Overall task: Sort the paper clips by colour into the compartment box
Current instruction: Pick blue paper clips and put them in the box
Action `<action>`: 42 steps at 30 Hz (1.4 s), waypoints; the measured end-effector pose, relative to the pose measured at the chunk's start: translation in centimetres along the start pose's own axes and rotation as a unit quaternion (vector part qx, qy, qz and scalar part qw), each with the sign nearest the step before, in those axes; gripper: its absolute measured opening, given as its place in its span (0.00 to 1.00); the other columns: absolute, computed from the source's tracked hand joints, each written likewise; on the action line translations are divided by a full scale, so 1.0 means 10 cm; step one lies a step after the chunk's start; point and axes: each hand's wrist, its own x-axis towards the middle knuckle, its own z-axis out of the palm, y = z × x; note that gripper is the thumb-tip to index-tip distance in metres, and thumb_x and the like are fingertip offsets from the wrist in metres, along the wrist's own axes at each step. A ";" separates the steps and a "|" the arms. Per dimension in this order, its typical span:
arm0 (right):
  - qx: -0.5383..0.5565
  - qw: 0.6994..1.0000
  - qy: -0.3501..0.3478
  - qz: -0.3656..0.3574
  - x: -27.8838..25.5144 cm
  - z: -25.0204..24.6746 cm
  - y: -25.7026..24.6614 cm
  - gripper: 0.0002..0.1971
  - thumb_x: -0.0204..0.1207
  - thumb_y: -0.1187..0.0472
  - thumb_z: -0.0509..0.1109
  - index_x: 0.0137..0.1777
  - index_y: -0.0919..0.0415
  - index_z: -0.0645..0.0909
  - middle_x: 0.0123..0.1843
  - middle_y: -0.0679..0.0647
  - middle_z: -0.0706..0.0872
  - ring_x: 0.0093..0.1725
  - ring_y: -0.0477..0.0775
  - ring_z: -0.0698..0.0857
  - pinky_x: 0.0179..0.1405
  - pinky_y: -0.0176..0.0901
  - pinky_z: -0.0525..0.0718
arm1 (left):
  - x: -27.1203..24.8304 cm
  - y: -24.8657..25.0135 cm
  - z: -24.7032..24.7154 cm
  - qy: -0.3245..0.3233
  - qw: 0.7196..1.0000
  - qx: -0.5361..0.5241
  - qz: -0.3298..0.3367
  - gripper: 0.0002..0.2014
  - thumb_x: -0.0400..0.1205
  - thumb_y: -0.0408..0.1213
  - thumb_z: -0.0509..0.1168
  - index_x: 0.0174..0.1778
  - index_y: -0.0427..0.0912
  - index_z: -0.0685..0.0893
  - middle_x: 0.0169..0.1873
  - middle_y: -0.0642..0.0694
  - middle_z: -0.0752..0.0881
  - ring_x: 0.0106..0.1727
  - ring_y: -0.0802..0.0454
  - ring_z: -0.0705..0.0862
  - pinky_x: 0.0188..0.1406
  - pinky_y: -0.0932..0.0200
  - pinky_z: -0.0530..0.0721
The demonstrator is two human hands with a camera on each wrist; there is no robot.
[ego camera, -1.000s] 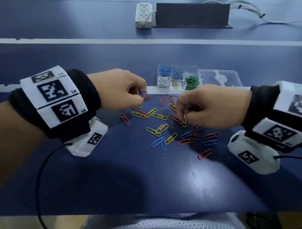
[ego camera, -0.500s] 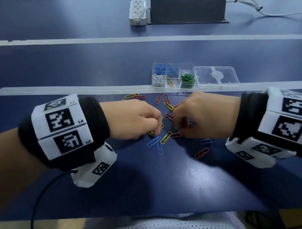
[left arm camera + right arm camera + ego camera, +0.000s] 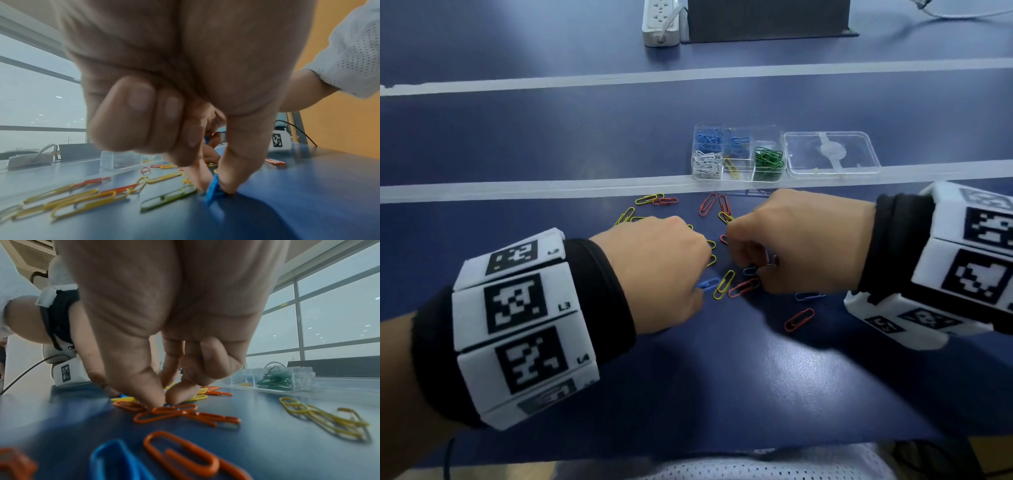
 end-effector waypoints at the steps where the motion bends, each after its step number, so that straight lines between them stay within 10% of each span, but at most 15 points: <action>1: -0.001 1.000 -0.002 0.000 0.01 0.01 0.00 0.10 0.66 0.59 0.68 0.48 0.49 0.78 0.37 0.43 0.78 0.38 0.49 0.72 0.43 0.41 0.78 | 0.00 0.00 0.00 -0.007 1.000 0.003 -0.002 0.10 0.77 0.48 0.58 0.45 0.46 0.77 0.33 0.49 0.70 0.51 0.40 0.83 0.39 0.56 0.75; 13: 0.203 0.976 0.024 0.071 -0.16 -0.09 0.20 0.10 0.61 0.55 0.59 0.32 0.54 0.82 0.24 0.49 0.80 0.25 0.44 0.74 0.27 0.29 0.74 | 0.04 -0.10 0.05 0.007 0.986 -0.164 -0.013 0.13 0.75 0.45 0.52 0.27 0.42 0.64 0.22 0.47 0.71 0.29 0.50 0.72 0.32 0.57 0.70; 18: 0.161 0.983 -0.005 0.094 -0.35 -0.03 0.29 0.09 0.62 0.55 0.57 0.31 0.49 0.79 0.26 0.40 0.83 0.29 0.39 0.79 0.31 0.26 0.74 | 0.13 -0.21 0.01 -0.028 0.894 -0.447 0.005 0.09 0.70 0.44 0.54 0.27 0.44 0.70 0.18 0.42 0.75 0.14 0.47 0.73 0.18 0.64 0.73; 26: -0.025 0.994 -0.082 0.064 -0.50 0.05 0.19 0.09 0.71 0.49 0.67 0.49 0.49 0.83 0.48 0.46 0.84 0.50 0.51 0.81 0.54 0.46 0.80 | 0.25 -0.25 -0.09 -0.040 0.785 -0.618 0.020 0.04 0.65 0.34 0.53 0.28 0.44 0.71 0.17 0.51 0.65 0.12 0.57 0.62 0.10 0.68 0.67; 32: -0.063 0.989 -0.096 0.098 -0.53 0.05 0.13 0.11 0.69 0.51 0.61 0.43 0.55 0.81 0.45 0.52 0.86 0.48 0.58 0.84 0.50 0.51 0.83 | 0.31 -0.37 -0.23 -0.070 0.714 -0.696 0.014 0.08 0.61 0.36 0.47 0.16 0.46 0.67 0.17 0.51 0.58 0.16 0.55 0.53 0.17 0.70 0.56; 35: -0.061 0.987 -0.079 0.122 -0.49 0.00 0.12 0.07 0.66 0.53 0.62 0.37 0.56 0.78 0.36 0.51 0.84 0.39 0.56 0.81 0.45 0.48 0.83 | 0.37 -0.33 -0.28 -0.063 0.746 -0.663 -0.001 0.07 0.61 0.37 0.48 0.16 0.47 0.65 0.17 0.52 0.58 0.14 0.57 0.53 0.16 0.71 0.56; 42: 0.087 0.973 0.060 0.204 -0.14 -0.41 0.39 0.08 0.66 0.57 0.66 0.40 0.49 0.87 0.26 0.43 0.82 0.27 0.38 0.79 0.40 0.37 0.75 | 0.68 -0.31 -0.61 -0.007 0.965 -0.258 -0.055 0.13 0.71 0.48 0.56 0.28 0.43 0.74 0.24 0.45 0.76 0.23 0.42 0.74 0.28 0.61 0.73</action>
